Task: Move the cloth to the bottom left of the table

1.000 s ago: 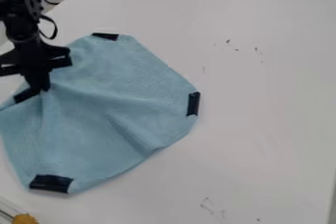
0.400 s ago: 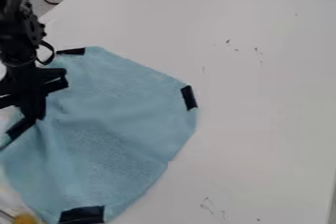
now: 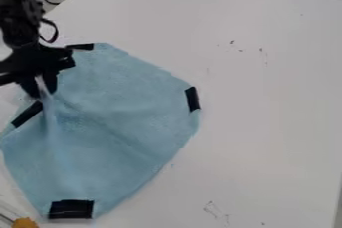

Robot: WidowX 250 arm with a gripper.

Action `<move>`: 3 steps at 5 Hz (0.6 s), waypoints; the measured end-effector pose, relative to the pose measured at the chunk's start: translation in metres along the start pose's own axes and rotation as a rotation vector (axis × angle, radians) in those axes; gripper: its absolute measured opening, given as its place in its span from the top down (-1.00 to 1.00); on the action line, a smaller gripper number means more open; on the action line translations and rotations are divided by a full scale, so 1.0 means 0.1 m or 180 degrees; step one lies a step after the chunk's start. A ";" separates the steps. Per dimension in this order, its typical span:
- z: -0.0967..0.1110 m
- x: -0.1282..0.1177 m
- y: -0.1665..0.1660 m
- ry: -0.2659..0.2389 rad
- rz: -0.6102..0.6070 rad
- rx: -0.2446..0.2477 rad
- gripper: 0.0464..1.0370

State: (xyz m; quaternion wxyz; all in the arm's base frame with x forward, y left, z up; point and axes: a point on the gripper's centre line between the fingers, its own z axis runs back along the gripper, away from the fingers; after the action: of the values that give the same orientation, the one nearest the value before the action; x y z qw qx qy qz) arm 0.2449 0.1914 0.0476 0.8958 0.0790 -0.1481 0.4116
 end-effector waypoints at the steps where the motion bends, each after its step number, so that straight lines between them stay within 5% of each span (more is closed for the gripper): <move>1: 0.12 0.20 -0.01 -0.0047 -0.0395 0.0032 -0.51; 2: 0.25 0.30 -0.03 -0.0053 -0.0746 -0.0081 -0.92; 3: 0.35 0.34 -0.08 0.0016 -0.1286 -0.0385 -0.93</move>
State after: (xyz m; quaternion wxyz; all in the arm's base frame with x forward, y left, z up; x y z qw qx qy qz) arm 0.2647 0.2017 0.0922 0.9636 0.0522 -0.1515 0.2142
